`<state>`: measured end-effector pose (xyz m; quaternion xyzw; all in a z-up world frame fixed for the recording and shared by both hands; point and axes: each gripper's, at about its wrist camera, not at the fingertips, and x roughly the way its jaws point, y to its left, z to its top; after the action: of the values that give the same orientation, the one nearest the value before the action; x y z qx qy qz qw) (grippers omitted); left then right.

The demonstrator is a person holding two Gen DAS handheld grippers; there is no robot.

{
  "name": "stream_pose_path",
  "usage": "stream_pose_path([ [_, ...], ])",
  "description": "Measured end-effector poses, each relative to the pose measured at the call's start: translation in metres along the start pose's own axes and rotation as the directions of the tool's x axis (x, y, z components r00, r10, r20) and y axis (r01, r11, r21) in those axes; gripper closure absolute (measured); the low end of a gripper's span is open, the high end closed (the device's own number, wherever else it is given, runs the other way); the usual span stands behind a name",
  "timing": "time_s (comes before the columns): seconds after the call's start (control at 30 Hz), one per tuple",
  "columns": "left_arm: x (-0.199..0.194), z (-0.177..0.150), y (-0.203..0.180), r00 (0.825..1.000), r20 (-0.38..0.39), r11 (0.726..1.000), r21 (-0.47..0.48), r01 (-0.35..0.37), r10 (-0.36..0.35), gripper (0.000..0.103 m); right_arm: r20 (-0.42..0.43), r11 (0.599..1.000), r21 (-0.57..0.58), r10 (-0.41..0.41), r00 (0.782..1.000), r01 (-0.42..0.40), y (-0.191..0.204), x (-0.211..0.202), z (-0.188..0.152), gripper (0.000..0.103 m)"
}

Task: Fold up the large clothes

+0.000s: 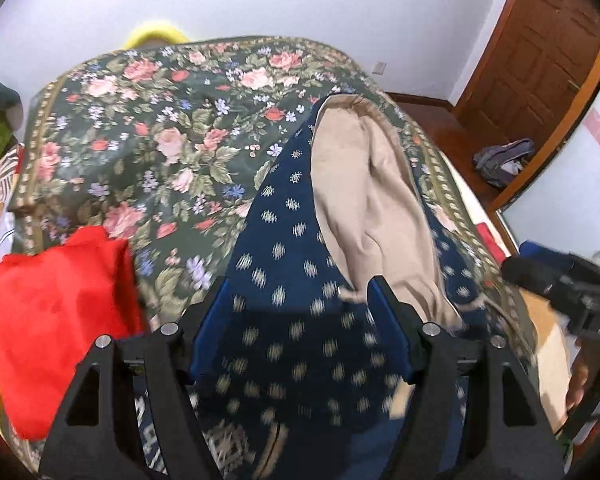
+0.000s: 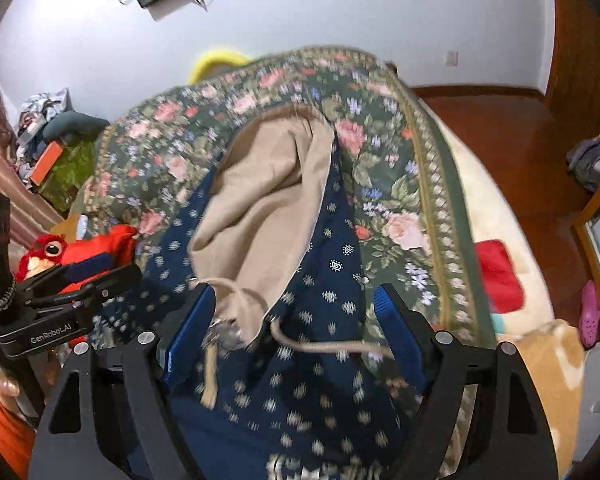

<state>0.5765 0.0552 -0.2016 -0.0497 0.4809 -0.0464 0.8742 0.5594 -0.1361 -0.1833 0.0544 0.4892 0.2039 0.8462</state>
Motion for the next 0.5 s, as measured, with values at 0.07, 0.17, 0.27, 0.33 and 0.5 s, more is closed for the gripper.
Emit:
stream_pose_path([
  [0.07,0.019,0.008,-0.001,1.000,-0.017,1.000,-0.007,-0.022,0.022,0.035,-0.026,1.000,0.018,-0.011,1.000,0.012,-0.006,0.020,0.004,0.024],
  [0.17,0.043,0.017,0.002,0.999,-0.034,0.999,-0.035,-0.030,0.029,0.035,-0.078,0.998,0.052,-0.026,0.997,0.030,-0.017,0.053,0.008,0.024],
  [0.27,0.063,0.020,0.008,0.999,-0.044,0.997,-0.080,-0.018,0.015,0.035,-0.107,0.994,0.091,-0.052,0.993,0.061,-0.030,0.075,0.009,0.024],
  [0.33,0.073,0.020,0.008,0.998,-0.046,0.996,-0.074,-0.045,0.042,0.035,-0.115,0.991,0.122,-0.035,0.993,0.049,-0.037,0.083,0.008,0.024],
  [0.5,0.078,0.015,0.012,0.995,0.018,0.992,-0.084,-0.095,0.097,0.046,-0.072,0.997,0.076,-0.015,0.997,0.020,-0.033,0.082,0.007,0.059],
])
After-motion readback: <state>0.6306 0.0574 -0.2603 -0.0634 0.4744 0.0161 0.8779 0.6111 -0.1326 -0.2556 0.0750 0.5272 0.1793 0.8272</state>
